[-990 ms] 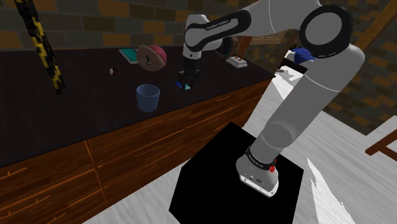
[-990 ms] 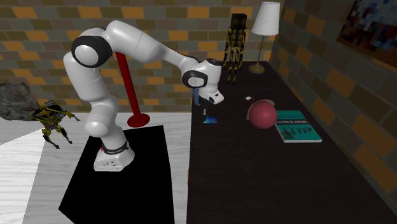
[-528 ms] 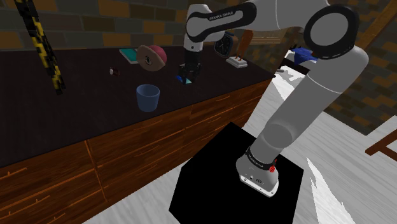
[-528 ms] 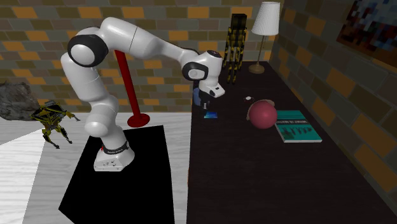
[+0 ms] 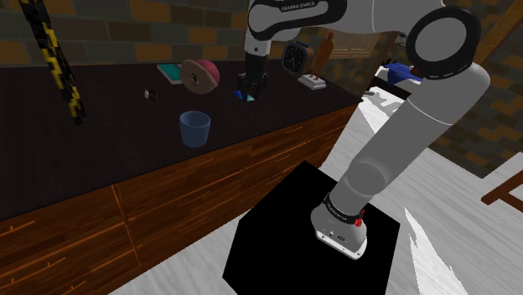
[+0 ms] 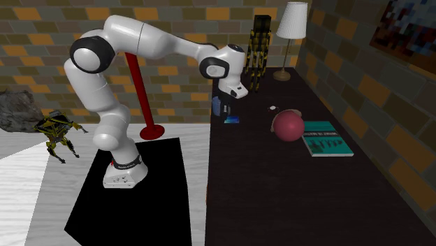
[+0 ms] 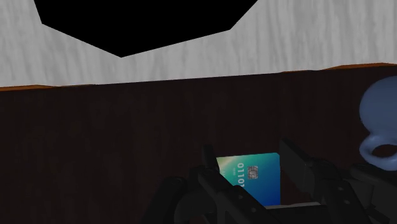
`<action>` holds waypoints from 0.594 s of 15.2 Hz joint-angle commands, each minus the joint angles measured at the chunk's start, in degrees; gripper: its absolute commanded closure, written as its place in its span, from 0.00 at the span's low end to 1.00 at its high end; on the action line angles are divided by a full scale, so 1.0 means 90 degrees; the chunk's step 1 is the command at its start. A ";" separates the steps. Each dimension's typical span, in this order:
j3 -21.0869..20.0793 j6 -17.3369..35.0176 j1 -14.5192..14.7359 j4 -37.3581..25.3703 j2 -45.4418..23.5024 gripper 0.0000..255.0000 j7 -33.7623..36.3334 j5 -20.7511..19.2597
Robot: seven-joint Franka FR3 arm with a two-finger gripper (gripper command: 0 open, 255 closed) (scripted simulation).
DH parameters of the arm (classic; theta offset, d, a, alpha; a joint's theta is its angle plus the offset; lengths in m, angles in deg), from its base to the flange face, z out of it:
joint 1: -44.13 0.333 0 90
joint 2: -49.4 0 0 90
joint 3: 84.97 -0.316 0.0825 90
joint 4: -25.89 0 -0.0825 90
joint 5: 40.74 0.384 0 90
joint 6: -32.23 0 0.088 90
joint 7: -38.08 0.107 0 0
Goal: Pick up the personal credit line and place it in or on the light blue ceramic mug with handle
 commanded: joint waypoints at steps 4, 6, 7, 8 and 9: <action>0.0010 -0.0454 -0.0008 -0.0348 0.0102 1.00 0.0009 -0.0006; 0.0012 -0.0623 -0.0009 -0.0494 0.0125 1.00 0.0017 -0.0007; 0.0012 -0.0708 -0.0009 -0.0570 0.0135 1.00 0.0020 -0.0008; 0.0013 -0.0741 -0.0009 -0.0598 0.0139 1.00 0.0022 -0.0008; -0.0072 -0.0744 0.0062 -0.0614 0.0135 1.00 0.0170 0.0023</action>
